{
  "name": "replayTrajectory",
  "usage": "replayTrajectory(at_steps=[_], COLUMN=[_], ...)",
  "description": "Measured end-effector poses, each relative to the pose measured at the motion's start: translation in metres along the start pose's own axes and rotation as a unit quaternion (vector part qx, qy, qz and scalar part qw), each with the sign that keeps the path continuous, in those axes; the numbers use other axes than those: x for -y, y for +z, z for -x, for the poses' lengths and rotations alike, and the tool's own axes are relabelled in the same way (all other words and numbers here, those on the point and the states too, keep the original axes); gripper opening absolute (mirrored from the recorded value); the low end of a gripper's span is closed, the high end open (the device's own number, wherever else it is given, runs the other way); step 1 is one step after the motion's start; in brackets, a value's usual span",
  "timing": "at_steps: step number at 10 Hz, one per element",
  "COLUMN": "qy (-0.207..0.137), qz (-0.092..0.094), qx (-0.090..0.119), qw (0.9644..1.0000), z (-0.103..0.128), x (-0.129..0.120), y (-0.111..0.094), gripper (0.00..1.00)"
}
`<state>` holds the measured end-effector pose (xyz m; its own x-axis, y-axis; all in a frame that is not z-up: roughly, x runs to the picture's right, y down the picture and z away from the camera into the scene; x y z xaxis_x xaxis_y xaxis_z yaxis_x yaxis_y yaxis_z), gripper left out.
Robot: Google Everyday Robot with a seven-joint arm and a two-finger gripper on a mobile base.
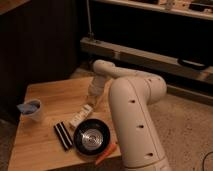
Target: Stand the bottle upright
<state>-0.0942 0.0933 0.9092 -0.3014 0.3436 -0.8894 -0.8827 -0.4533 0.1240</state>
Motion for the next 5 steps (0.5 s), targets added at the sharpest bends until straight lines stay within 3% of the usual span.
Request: replayTrajectory(at_steps=[5], qy=[-0.008], qz=[-0.018], qx=[0.029], qw=[0.9994], z=[-0.0024], x=[-0.0021], y=[-0.0105], gripper=[0.34])
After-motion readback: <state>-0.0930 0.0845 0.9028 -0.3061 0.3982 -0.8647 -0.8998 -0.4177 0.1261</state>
